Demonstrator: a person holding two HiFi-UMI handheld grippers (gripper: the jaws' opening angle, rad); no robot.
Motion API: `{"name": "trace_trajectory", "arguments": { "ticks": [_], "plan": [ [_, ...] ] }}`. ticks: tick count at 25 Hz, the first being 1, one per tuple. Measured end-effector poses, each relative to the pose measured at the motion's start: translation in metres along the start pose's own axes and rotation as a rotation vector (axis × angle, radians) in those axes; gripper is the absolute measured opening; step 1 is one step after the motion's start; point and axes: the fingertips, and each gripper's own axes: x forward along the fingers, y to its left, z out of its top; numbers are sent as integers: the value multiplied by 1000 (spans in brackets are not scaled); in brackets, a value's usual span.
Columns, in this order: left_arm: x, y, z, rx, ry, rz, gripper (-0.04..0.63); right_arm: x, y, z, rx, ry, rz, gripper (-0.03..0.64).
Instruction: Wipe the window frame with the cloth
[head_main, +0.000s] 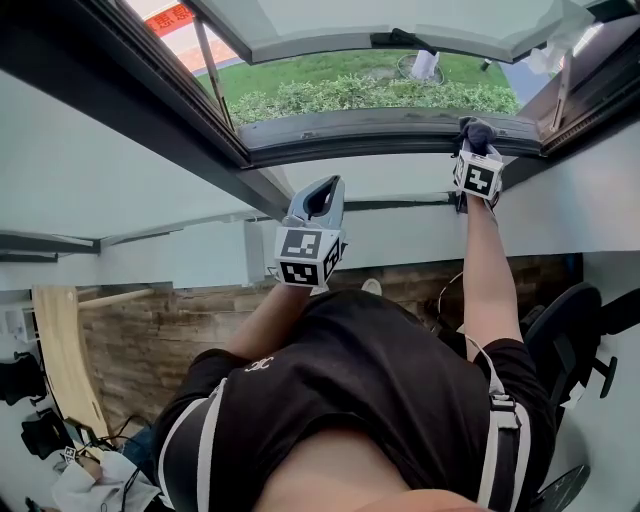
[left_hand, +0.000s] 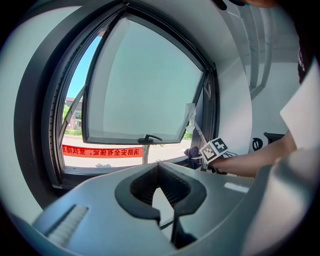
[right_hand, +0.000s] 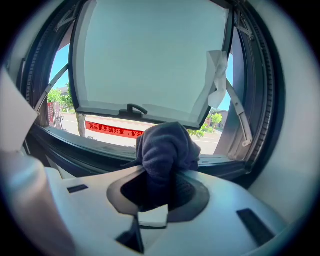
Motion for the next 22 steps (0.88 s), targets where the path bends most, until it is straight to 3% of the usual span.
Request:
{"name": "trace_trajectory", "arguments": {
  "ticks": [22],
  "plan": [
    [23, -15, 1, 4, -1, -30, 9, 13, -101, -14, 125, 62, -162, 87]
  ]
}}
